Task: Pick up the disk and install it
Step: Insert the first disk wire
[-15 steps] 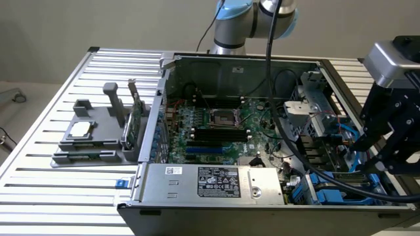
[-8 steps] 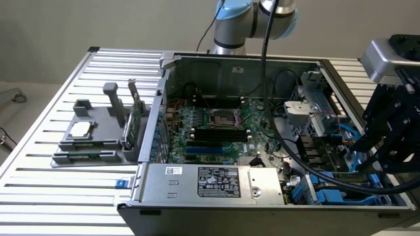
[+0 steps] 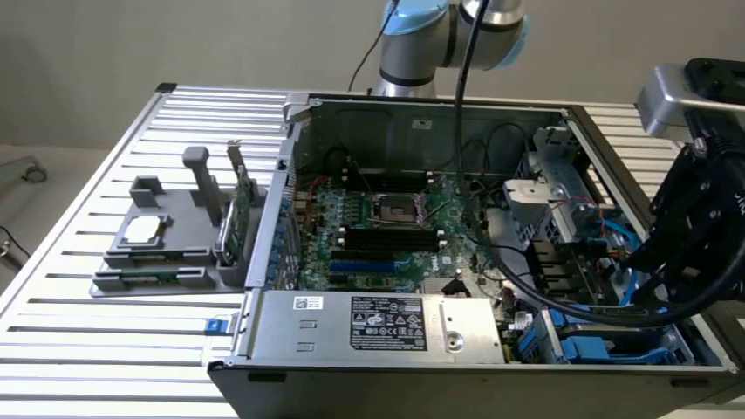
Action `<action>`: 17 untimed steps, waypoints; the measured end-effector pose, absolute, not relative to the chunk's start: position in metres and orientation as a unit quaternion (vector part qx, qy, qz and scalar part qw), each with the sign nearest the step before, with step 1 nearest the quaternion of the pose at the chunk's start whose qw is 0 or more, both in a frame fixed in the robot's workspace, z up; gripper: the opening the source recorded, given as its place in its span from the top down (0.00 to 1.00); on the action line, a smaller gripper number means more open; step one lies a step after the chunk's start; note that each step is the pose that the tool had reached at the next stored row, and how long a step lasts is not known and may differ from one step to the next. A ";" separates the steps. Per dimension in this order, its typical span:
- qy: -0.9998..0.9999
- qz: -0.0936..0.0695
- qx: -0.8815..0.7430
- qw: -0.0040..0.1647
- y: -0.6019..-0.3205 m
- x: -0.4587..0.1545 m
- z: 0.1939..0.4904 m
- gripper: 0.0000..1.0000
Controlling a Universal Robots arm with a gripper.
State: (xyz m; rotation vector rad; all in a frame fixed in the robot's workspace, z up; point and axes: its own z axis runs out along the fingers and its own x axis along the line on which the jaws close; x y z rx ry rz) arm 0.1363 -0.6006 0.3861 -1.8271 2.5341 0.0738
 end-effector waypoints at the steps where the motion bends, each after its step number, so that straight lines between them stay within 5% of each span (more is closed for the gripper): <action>1: 0.816 0.024 -0.578 0.009 -0.601 0.136 0.386 0.58; 17: 0.882 0.030 -0.469 0.017 -0.601 0.136 0.378 0.58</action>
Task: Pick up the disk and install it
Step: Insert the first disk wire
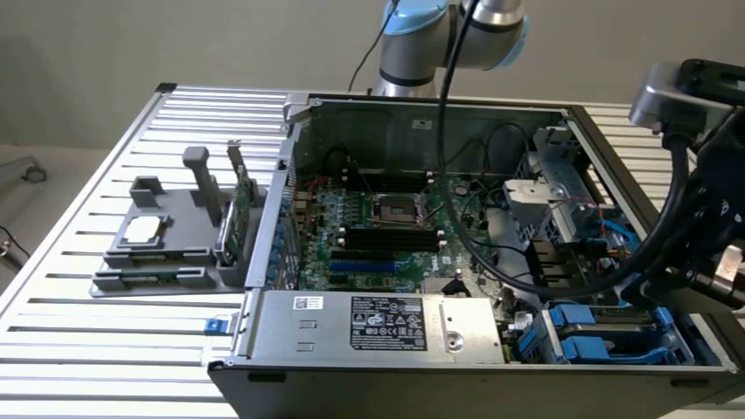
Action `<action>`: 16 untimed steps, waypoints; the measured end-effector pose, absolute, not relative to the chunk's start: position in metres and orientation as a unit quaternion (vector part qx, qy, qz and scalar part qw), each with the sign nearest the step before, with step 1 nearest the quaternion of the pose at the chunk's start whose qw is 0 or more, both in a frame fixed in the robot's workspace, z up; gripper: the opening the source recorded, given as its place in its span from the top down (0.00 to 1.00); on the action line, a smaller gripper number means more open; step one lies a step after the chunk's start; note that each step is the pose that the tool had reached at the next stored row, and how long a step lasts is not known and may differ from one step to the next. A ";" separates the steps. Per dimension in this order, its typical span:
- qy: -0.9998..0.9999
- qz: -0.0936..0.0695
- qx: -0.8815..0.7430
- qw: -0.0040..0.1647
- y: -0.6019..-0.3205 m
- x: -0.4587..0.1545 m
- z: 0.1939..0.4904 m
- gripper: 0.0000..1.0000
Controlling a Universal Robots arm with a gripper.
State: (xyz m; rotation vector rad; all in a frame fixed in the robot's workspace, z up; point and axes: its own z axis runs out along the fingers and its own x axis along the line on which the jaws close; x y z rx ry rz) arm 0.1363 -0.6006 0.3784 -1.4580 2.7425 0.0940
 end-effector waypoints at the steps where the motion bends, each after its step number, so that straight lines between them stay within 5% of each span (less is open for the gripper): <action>1: 0.886 0.031 -0.462 0.018 -0.601 0.136 0.378 0.58; 16: 0.933 0.041 -0.356 0.027 -0.601 0.136 0.371 0.58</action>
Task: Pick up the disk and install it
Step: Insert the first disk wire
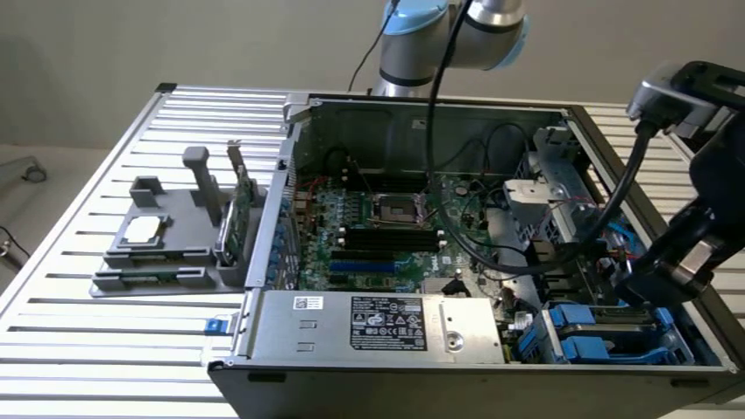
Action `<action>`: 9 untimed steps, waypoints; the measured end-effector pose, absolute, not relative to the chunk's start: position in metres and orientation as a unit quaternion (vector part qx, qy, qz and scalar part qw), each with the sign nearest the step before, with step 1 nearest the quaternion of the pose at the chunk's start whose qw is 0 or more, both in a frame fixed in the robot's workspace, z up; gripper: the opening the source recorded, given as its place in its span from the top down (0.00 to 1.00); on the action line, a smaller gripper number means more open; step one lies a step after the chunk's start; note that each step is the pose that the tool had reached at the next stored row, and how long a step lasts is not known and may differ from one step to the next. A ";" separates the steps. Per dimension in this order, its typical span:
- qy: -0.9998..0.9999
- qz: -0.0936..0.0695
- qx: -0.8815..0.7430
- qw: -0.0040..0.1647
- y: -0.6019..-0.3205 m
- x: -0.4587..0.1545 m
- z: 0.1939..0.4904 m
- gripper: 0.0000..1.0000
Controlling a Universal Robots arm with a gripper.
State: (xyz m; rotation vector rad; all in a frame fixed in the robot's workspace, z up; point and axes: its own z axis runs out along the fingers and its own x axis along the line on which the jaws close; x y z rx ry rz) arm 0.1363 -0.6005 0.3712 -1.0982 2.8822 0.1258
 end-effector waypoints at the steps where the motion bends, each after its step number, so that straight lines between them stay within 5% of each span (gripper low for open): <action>1: 0.936 0.042 -0.349 0.028 -0.601 0.136 0.371 0.58; 9: 0.955 0.048 -0.291 0.034 -0.601 0.136 0.367 0.58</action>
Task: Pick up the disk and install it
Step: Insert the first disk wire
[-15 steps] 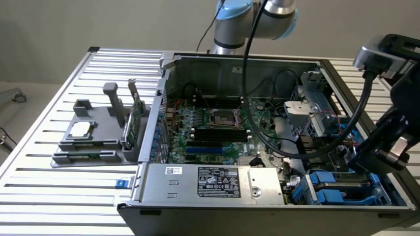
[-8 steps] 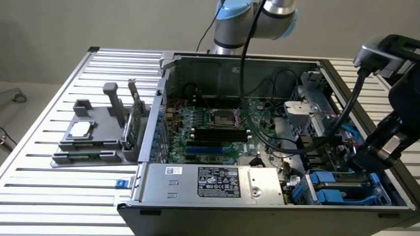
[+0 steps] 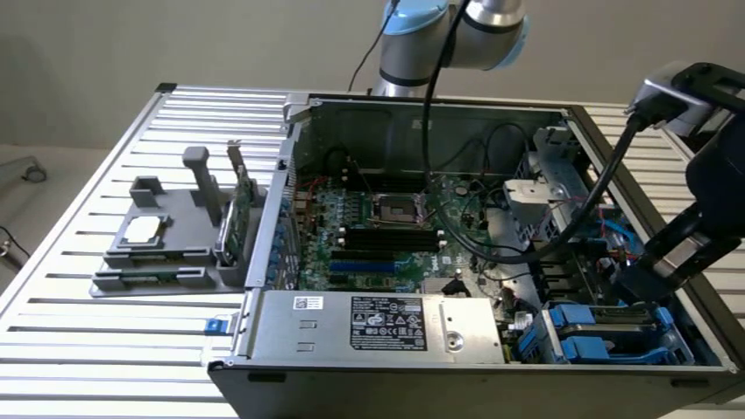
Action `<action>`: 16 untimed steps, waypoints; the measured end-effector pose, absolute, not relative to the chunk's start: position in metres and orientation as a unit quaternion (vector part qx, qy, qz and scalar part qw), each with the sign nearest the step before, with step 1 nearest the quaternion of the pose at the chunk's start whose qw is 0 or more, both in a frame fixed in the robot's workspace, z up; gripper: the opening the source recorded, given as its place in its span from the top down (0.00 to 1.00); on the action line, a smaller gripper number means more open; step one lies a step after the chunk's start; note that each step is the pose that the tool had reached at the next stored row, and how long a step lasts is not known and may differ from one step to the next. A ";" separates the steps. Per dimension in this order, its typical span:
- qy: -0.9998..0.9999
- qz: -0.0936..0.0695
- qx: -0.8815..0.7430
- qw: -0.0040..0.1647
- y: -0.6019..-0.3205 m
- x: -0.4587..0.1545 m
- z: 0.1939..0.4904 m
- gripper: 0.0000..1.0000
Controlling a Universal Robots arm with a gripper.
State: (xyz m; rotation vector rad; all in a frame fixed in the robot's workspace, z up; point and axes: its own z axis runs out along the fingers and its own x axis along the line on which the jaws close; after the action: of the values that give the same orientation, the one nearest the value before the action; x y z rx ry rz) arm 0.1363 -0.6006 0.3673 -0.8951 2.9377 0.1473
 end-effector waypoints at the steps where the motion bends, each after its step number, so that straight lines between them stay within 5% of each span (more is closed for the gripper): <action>1: 0.957 0.048 -0.283 0.034 -0.600 0.136 0.367 0.58; 16: 0.981 0.045 -0.183 0.039 -0.600 0.135 0.364 0.58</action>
State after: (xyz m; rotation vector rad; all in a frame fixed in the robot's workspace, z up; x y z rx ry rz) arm 0.1353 -0.6004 0.3635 -0.5620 3.0086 0.1366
